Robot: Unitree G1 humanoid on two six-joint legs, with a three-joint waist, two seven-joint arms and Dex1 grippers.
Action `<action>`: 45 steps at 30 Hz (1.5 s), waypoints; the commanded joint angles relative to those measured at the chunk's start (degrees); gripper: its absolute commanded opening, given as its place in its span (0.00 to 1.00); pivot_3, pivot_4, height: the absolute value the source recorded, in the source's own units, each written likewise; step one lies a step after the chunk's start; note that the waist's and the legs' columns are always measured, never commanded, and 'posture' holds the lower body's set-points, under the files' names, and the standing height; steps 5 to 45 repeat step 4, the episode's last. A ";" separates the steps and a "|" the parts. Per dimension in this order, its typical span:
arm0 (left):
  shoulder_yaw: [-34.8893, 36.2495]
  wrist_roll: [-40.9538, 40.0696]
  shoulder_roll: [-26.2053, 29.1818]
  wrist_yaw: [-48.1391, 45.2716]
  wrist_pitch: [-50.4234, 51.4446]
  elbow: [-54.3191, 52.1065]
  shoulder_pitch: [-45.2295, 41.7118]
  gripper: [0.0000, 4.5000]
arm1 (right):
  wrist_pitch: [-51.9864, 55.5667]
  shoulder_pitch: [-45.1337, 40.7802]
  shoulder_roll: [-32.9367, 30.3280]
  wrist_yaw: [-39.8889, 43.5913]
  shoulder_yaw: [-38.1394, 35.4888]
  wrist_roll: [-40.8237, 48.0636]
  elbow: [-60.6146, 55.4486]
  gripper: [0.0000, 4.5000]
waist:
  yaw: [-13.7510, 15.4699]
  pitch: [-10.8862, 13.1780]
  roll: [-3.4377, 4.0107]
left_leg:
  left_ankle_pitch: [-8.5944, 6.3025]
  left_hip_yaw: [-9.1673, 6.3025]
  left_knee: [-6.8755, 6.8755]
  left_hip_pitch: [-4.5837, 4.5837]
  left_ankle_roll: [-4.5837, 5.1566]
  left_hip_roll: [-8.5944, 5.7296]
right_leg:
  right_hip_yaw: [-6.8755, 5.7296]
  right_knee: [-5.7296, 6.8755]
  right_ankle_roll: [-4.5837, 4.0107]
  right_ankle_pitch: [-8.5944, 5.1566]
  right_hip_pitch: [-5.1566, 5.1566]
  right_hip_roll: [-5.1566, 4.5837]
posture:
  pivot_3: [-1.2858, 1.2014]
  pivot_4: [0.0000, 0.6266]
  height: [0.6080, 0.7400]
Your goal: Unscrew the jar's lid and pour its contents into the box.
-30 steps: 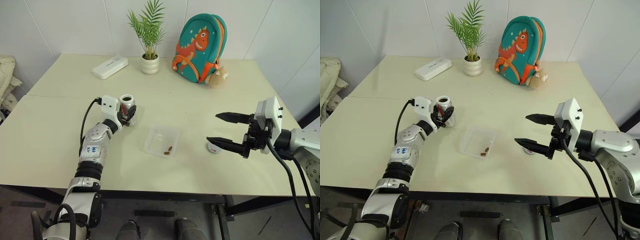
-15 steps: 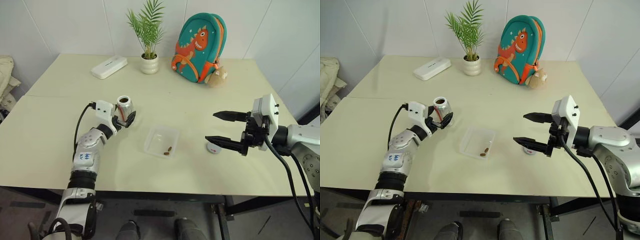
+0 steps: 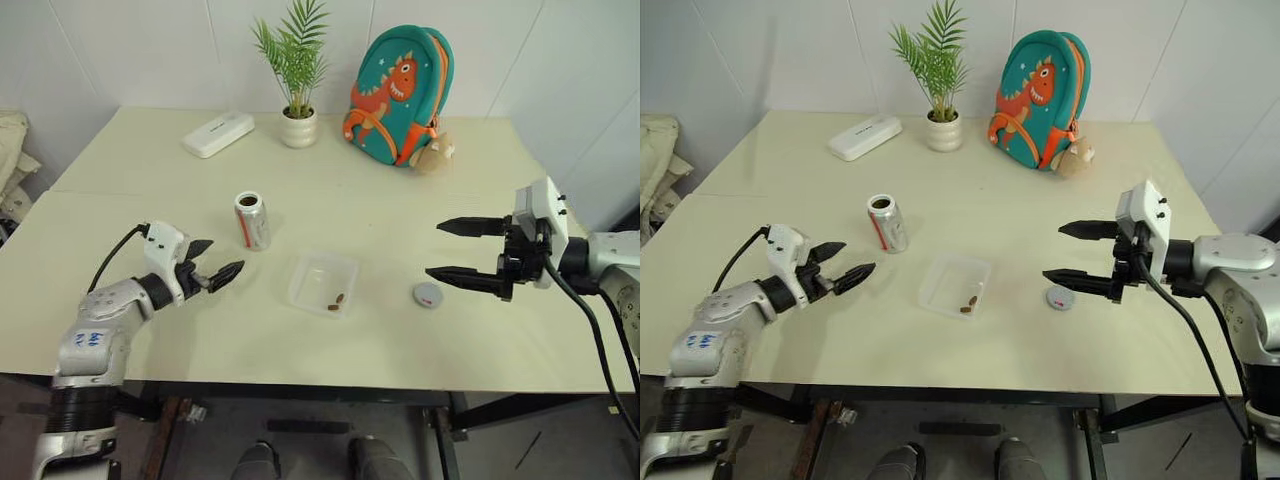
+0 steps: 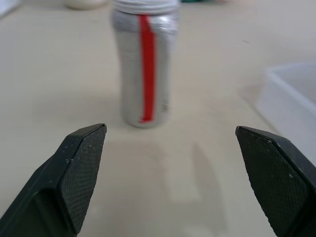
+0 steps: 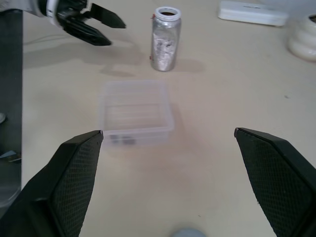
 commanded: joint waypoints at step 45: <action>8.43 -6.67 5.61 -14.61 -8.32 9.25 -4.14 0.99 | -2.86 -0.49 -0.27 3.35 -1.98 1.07 0.44 1.00 | -0.36 0.00 0.01 | 0.00 0.03 -0.17 0.02 0.00 0.02 | -0.05 0.00 -0.10 -0.06 -0.06 -0.02 | 0.52 0.24 1.00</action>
